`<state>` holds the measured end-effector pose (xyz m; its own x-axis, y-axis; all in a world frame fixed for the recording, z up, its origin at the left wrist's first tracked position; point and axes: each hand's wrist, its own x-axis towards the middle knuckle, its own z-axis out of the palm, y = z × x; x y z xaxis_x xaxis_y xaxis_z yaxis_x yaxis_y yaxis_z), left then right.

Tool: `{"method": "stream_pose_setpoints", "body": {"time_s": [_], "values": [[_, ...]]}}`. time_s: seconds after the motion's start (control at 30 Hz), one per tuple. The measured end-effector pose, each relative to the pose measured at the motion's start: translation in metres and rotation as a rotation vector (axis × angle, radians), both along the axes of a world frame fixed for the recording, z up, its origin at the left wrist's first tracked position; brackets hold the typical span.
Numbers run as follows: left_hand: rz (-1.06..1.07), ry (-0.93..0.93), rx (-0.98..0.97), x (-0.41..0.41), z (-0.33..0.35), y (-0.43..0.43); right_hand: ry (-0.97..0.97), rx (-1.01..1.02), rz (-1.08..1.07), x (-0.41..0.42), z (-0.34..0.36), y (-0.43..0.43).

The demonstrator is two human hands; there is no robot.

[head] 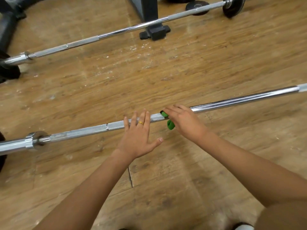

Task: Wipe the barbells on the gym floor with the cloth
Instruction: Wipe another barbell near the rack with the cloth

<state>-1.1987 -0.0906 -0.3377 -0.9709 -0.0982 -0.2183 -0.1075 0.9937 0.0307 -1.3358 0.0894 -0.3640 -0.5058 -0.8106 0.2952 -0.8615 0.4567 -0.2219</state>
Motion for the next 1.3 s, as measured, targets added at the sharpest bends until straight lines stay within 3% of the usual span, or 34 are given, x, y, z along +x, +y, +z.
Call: {"method": "stream_pose_setpoints", "body": {"time_s": [0.3,0.5,0.83,1.0,1.2,1.3], "values": [[0.02,0.03,-0.003,-0.003,-0.001,0.001,0.052,-0.033,-0.148,-0.004,-0.006,0.0],[0.018,0.034,0.018,-0.003,0.0,0.001,0.017,0.069,-0.059,-0.018,-0.009,0.016],[0.022,0.011,0.012,0.007,0.006,0.007,0.07,-0.07,-0.006,-0.006,0.001,0.023],[0.023,0.012,0.008,0.019,0.004,0.015,0.018,-0.118,-0.098,0.0,0.001,0.037],[0.01,-0.039,-0.016,0.036,0.009,0.024,0.003,-0.063,-0.018,0.016,0.006,0.044],[0.008,-0.046,-0.016,0.046,0.009,0.031,-0.026,-0.066,-0.106,0.018,0.003,0.055]]}}
